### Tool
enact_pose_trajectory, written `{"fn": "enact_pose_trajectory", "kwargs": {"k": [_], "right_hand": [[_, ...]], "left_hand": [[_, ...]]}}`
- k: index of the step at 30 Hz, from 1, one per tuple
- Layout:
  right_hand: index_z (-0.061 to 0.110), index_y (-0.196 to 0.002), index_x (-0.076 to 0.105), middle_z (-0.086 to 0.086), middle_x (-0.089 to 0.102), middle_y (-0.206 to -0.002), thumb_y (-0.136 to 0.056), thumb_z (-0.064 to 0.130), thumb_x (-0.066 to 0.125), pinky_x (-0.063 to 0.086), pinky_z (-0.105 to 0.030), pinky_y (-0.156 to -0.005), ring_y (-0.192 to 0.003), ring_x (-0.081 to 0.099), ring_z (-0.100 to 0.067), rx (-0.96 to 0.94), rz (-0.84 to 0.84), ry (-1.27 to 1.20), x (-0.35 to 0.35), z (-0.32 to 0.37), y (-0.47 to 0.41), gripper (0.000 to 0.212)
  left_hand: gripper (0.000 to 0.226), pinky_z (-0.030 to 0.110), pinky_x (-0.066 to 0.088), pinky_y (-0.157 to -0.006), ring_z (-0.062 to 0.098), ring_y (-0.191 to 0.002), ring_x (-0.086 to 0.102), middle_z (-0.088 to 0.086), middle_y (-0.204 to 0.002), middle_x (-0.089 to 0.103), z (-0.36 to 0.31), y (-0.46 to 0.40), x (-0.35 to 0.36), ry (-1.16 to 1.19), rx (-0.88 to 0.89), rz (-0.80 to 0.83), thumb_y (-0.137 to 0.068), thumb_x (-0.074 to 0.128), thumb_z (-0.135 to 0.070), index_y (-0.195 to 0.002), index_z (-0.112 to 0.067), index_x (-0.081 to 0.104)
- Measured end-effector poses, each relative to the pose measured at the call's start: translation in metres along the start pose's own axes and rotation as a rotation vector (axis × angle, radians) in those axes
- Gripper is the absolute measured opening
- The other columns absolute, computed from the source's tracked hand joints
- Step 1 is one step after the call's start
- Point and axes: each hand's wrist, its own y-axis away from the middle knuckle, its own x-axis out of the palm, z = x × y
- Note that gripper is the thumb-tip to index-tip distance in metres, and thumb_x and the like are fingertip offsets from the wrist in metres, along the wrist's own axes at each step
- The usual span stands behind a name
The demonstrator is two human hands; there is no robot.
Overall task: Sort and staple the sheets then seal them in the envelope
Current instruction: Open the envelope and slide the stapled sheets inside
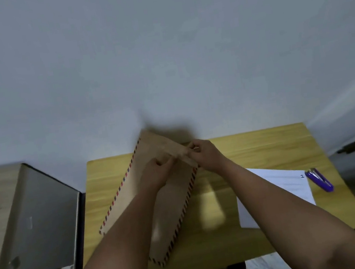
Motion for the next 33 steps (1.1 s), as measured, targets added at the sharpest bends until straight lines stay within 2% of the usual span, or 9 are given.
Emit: {"fn": "enact_pose_trajectory", "kwargs": {"k": [4, 9, 14, 18, 22, 24, 26, 30, 33], "right_hand": [[0.018, -0.084, 0.062, -0.007, 0.066, -0.083, -0.1, 0.026, 0.063, 0.047, -0.031, -0.065, -0.074, 0.06, -0.018, 0.027, 0.007, -0.133, -0.025, 0.005, 0.025, 0.018], [0.001, -0.098, 0.063, -0.013, 0.067, -0.092, -0.104, 0.025, 0.059, 0.05, -0.034, -0.065, -0.08, 0.062, -0.02, 0.013, 0.002, -0.16, -0.057, 0.006, 0.042, 0.025], [0.015, -0.095, 0.063, -0.018, 0.068, -0.103, -0.105, 0.026, 0.057, 0.06, -0.054, -0.078, -0.094, 0.069, -0.033, 0.012, 0.045, -0.218, -0.081, -0.002, 0.047, 0.016], [0.016, -0.098, 0.063, -0.019, 0.07, -0.108, -0.104, 0.032, 0.057, 0.062, -0.057, -0.079, -0.099, 0.07, -0.036, 0.07, 0.085, -0.27, -0.103, -0.013, 0.051, 0.018], [0.028, -0.08, 0.061, -0.012, 0.067, -0.096, -0.097, 0.036, 0.062, 0.058, -0.065, -0.081, -0.088, 0.066, -0.03, 0.081, 0.137, -0.274, -0.121, -0.031, 0.047, 0.019], [0.028, -0.076, 0.06, -0.008, 0.065, -0.09, -0.09, 0.038, 0.063, 0.059, -0.059, -0.08, -0.084, 0.063, -0.027, 0.083, 0.158, -0.263, -0.129, -0.032, 0.047, 0.017], [0.024, -0.078, 0.06, -0.008, 0.064, -0.084, -0.092, 0.031, 0.064, 0.056, -0.049, -0.068, -0.077, 0.063, -0.025, 0.082, 0.183, -0.241, -0.133, -0.034, 0.046, 0.016], [0.028, -0.077, 0.06, -0.006, 0.066, -0.073, -0.092, 0.033, 0.066, 0.059, -0.057, -0.07, -0.069, 0.065, -0.026, 0.072, 0.24, -0.23, -0.127, -0.04, 0.05, 0.017], [0.025, -0.088, 0.058, 0.007, 0.059, -0.068, -0.098, 0.03, 0.059, 0.054, -0.038, -0.065, -0.06, 0.056, -0.014, -0.057, 0.223, -0.067, -0.125, -0.035, 0.062, 0.012]], "left_hand": [[0.055, 0.036, 0.062, -0.07, 0.025, -0.096, 0.069, 0.008, -0.107, 0.07, -0.036, 0.02, 0.014, 0.253, -0.1, 0.084, -0.082, 0.076, -0.062, -0.106, -0.013, 0.066], [0.031, 0.037, 0.063, -0.07, 0.025, -0.089, 0.068, 0.011, -0.1, 0.07, -0.073, 0.04, 0.034, 0.323, -0.113, 0.079, -0.094, 0.072, -0.042, -0.098, -0.013, 0.063], [0.019, 0.048, 0.064, -0.082, 0.028, -0.087, 0.071, 0.012, -0.098, 0.068, -0.102, 0.053, 0.058, 0.359, -0.127, 0.028, -0.096, 0.067, -0.029, -0.094, -0.013, 0.058], [0.024, 0.046, 0.065, -0.075, 0.026, -0.092, 0.069, 0.01, -0.104, 0.068, -0.117, 0.064, 0.079, 0.411, -0.157, 0.015, -0.094, 0.071, -0.026, -0.098, -0.014, 0.051], [0.038, 0.047, 0.066, -0.069, 0.027, -0.088, 0.065, 0.014, -0.102, 0.068, -0.126, 0.074, 0.1, 0.43, -0.198, 0.004, -0.084, 0.075, -0.024, -0.112, -0.007, 0.055], [0.033, 0.05, 0.066, -0.075, 0.026, -0.086, 0.065, 0.013, -0.099, 0.067, -0.129, 0.08, 0.108, 0.419, -0.2, -0.023, -0.085, 0.074, -0.021, -0.107, -0.01, 0.052], [0.03, 0.052, 0.065, -0.078, 0.026, -0.085, 0.067, 0.013, -0.097, 0.068, -0.129, 0.084, 0.115, 0.405, -0.2, -0.07, -0.087, 0.073, -0.018, -0.106, -0.013, 0.05], [0.031, 0.039, 0.062, -0.068, 0.023, -0.074, 0.067, 0.007, -0.087, 0.07, -0.128, 0.094, 0.125, 0.297, -0.174, -0.2, -0.088, 0.067, -0.019, -0.112, -0.012, 0.049], [0.039, 0.038, 0.064, -0.06, 0.024, -0.071, 0.071, 0.004, -0.08, 0.071, -0.121, 0.104, 0.133, 0.06, -0.127, -0.285, -0.085, 0.064, -0.021, -0.117, -0.019, 0.041]]}}
